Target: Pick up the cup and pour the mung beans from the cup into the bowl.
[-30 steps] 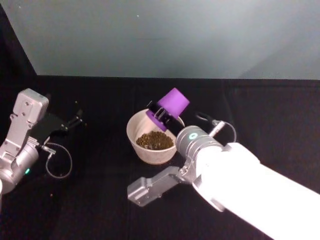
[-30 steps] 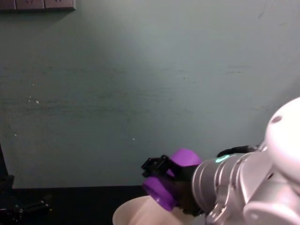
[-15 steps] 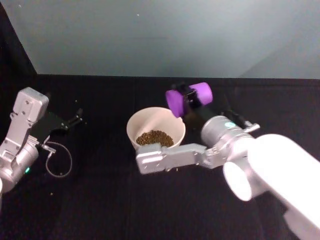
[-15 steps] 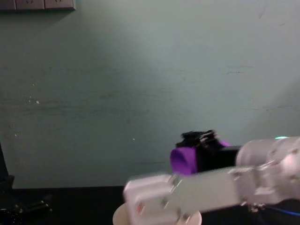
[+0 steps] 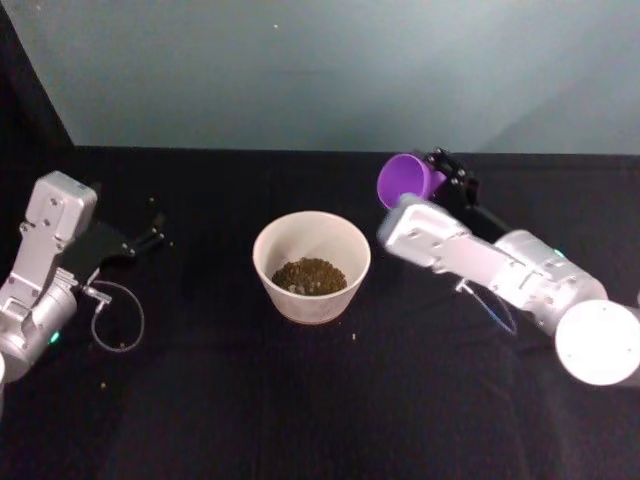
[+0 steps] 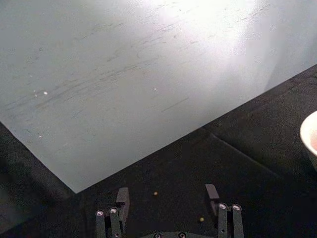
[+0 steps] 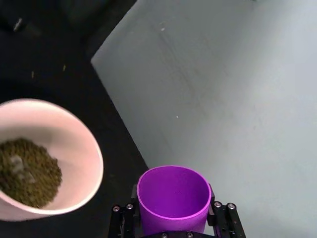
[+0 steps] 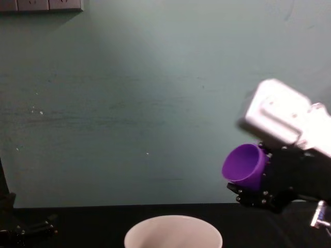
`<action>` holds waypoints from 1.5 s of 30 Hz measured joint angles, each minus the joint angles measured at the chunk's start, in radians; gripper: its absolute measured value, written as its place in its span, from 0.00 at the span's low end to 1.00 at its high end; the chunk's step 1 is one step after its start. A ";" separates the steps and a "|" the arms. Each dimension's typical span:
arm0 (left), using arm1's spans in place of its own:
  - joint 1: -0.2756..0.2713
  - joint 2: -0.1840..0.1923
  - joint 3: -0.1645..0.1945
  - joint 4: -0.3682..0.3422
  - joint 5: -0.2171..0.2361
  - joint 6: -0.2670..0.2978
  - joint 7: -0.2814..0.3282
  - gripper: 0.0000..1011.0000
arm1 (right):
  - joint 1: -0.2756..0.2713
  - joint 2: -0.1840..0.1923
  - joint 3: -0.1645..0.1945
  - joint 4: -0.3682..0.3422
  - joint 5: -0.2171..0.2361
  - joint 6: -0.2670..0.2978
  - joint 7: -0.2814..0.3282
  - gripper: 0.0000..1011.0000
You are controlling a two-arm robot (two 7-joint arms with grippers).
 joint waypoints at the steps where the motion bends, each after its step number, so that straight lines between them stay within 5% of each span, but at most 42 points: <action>1: 0.000 0.000 0.000 0.000 0.000 0.000 0.000 0.99 | -0.012 -0.007 0.024 0.008 0.058 -0.018 0.000 0.72; 4: 0.000 0.000 0.000 0.000 0.000 0.000 0.000 0.99 | -0.031 -0.017 0.054 0.018 0.139 -0.039 0.003 0.72; 7: 0.000 0.000 0.000 0.000 0.000 0.000 0.000 0.99 | -0.060 -0.036 0.098 0.036 0.268 -0.070 0.016 0.72; 15: 0.000 0.000 0.000 0.000 0.000 0.000 0.000 0.99 | -0.103 -0.060 0.149 0.056 0.447 -0.087 0.046 0.72; 45: 0.000 0.000 0.000 0.000 0.000 0.000 0.000 0.99 | -0.092 -0.040 0.148 0.078 0.490 -0.099 0.055 0.72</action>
